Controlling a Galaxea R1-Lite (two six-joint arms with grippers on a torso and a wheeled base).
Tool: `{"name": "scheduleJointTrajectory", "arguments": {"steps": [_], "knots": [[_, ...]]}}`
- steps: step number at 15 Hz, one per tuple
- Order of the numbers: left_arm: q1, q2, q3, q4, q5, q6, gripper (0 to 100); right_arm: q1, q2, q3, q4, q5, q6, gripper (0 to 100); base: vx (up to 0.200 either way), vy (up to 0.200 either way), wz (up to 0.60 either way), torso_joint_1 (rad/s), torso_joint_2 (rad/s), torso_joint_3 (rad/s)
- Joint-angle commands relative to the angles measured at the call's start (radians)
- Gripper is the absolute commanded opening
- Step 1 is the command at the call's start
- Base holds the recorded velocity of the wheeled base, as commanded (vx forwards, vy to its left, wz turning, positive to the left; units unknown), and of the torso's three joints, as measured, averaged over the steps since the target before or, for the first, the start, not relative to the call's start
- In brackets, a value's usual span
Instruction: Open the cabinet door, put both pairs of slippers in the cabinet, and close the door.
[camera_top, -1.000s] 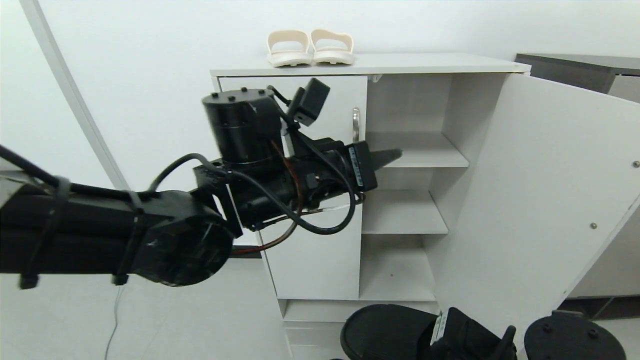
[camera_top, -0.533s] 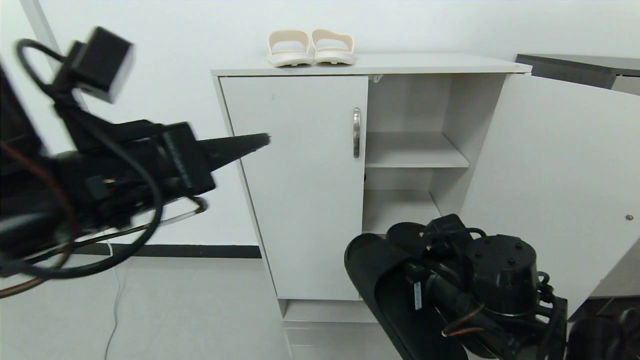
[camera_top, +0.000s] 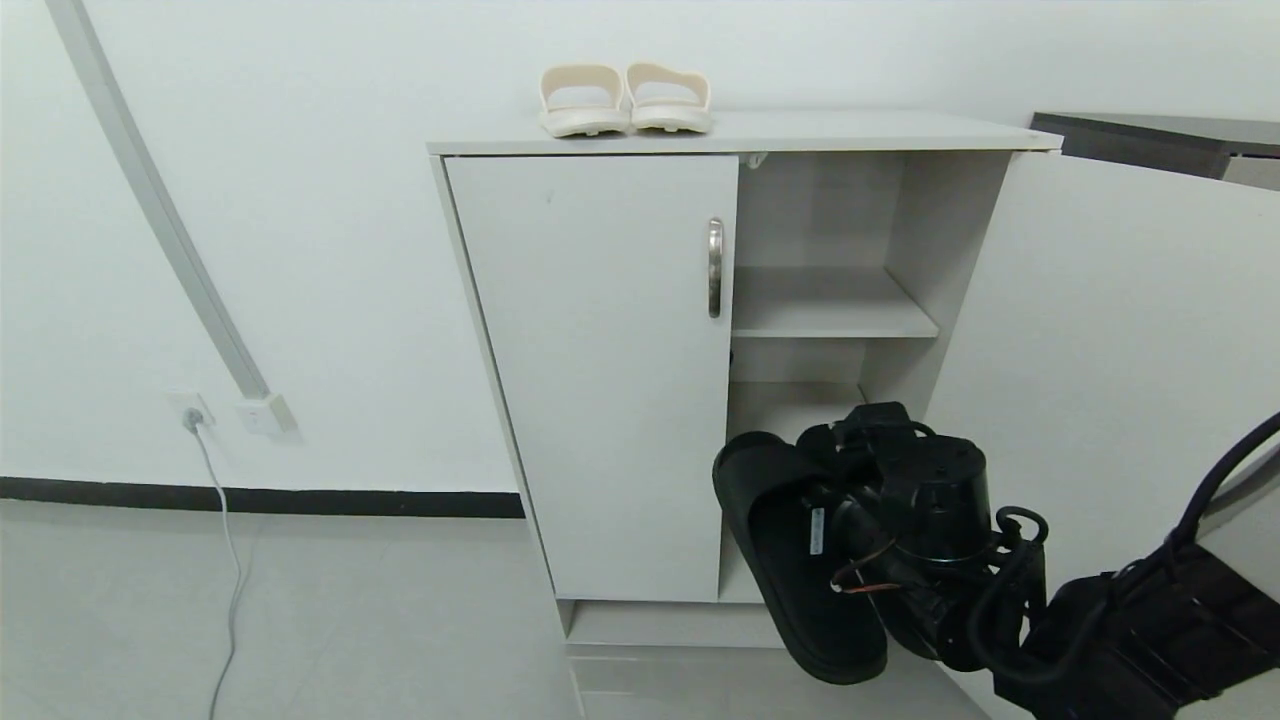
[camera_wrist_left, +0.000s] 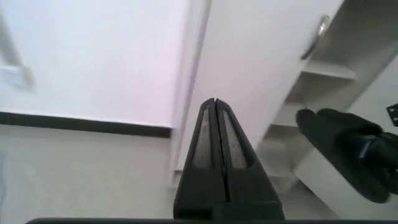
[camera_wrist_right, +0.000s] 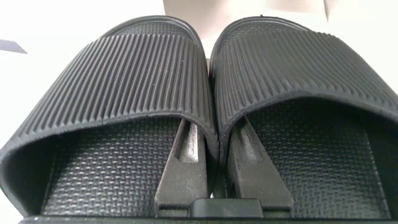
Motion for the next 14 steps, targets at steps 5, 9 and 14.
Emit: {"name": "scheduleJointTrajectory", "arguments": {"steps": [5, 9, 14], "knots": [[0.213, -0.512, 0.432, 0.012, 0.001, 0.075, 0, 0.000, 0.042, -0.012, -0.003, -0.044, -0.003, 0, 0.000, 0.000, 0.00, 0.000, 0.00, 0.000], [0.188, -0.558, 0.488, -0.033, -0.114, 0.106, 0, 0.001, 0.040, -0.009, -0.006, -0.044, -0.003, 0, 0.000, 0.000, 0.00, 0.000, 0.00, 0.000], [0.188, -0.558, 0.488, 0.006, -0.221, 0.143, 0, 0.039, 0.039, -0.007, -0.006, -0.052, -0.003, 0, 0.000, 0.000, 0.00, 0.000, 0.00, 0.000]]}}
